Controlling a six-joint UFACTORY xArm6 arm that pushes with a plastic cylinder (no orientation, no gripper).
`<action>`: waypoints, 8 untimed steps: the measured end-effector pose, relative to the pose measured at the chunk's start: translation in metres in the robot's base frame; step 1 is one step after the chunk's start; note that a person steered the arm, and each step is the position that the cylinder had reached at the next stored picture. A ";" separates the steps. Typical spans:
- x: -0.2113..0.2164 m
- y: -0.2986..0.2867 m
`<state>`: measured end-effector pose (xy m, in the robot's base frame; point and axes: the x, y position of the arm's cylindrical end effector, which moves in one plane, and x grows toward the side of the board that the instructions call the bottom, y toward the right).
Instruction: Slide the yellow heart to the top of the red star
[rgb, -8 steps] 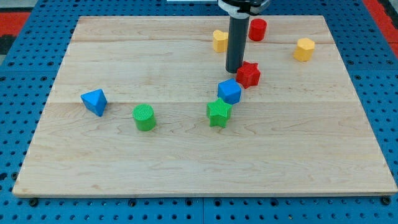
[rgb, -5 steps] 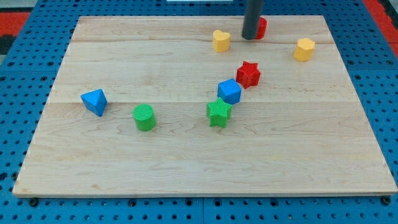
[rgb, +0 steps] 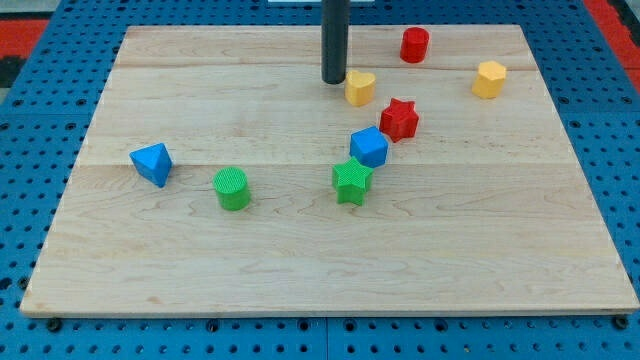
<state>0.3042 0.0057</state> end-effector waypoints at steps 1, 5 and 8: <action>0.015 -0.009; 0.044 0.038; 0.022 0.093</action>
